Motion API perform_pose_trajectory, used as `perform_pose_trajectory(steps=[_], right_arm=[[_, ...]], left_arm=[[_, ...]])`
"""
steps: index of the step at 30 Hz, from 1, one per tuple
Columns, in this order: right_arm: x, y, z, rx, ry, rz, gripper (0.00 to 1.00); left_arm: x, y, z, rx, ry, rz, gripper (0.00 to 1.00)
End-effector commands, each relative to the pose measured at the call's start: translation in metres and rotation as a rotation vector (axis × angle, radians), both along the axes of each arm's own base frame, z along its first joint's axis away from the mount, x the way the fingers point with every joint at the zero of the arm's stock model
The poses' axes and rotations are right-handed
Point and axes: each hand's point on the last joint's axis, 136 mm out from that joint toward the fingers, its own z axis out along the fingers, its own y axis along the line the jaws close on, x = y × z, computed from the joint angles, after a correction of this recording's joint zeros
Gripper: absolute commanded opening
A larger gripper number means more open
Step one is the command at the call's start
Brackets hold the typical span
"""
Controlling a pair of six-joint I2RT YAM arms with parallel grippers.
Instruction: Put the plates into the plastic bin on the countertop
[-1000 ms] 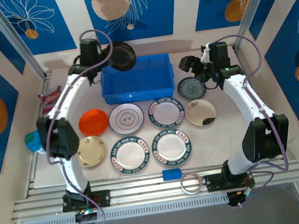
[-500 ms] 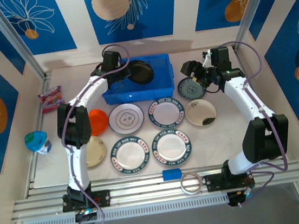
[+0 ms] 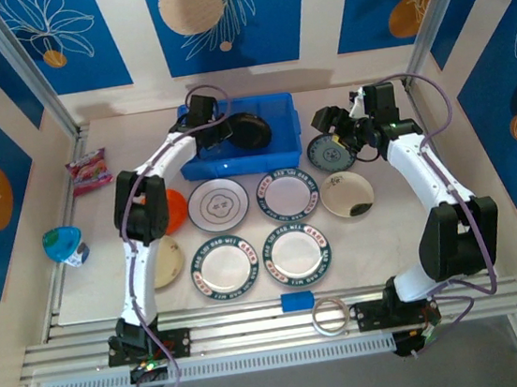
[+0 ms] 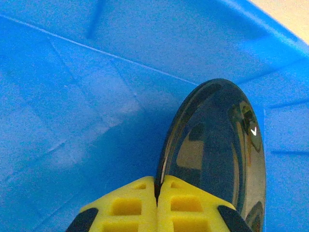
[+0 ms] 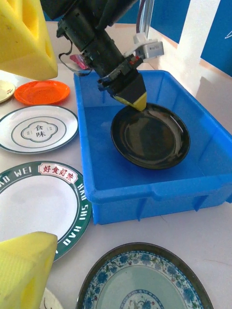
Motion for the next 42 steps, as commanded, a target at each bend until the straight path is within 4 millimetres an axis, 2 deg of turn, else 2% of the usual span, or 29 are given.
perform_pose_trajectory(steps=[1, 8, 16, 21, 26, 30, 36, 39, 40, 42], right_arm=[[-0.002, 0.002, -0.015, 0.025, 0.043, 0.014, 0.83], [-0.003, 0.004, -0.027, 0.026, 0.065, 0.023, 0.83], [-0.008, 0.0, -0.04, 0.015, 0.087, 0.019, 0.83], [-0.008, -0.001, -0.045, 0.01, 0.097, 0.017, 0.84], [-0.008, 0.0, -0.04, 0.012, 0.088, 0.022, 0.86], [-0.01, -0.001, -0.034, -0.002, 0.075, 0.024, 0.86], [-0.011, -0.004, -0.027, -0.031, 0.063, 0.025, 0.86], [-0.013, -0.004, -0.026, -0.035, 0.059, 0.028, 0.86], [-0.014, -0.005, -0.025, -0.037, 0.057, 0.028, 0.86], [-0.017, -0.005, -0.024, -0.051, 0.054, 0.029, 0.85]], left_arm=[[0.002, -0.032, 0.005, -0.071, -0.014, -0.033, 0.0], [0.002, -0.05, -0.014, -0.086, 0.016, -0.057, 0.0], [0.0, -0.052, -0.03, -0.078, 0.055, -0.065, 0.0], [-0.002, -0.054, -0.035, -0.076, 0.07, -0.08, 0.14], [0.0, -0.057, -0.029, -0.065, 0.065, -0.109, 0.31], [0.002, -0.059, -0.017, -0.055, 0.032, -0.133, 0.45], [0.011, -0.056, 0.022, 0.001, -0.047, -0.169, 0.63], [0.014, -0.05, 0.049, 0.042, -0.097, -0.169, 0.83], [0.014, -0.048, 0.059, 0.056, -0.114, -0.171, 0.98], [0.011, -0.038, 0.08, 0.107, -0.145, -0.163, 1.0]])
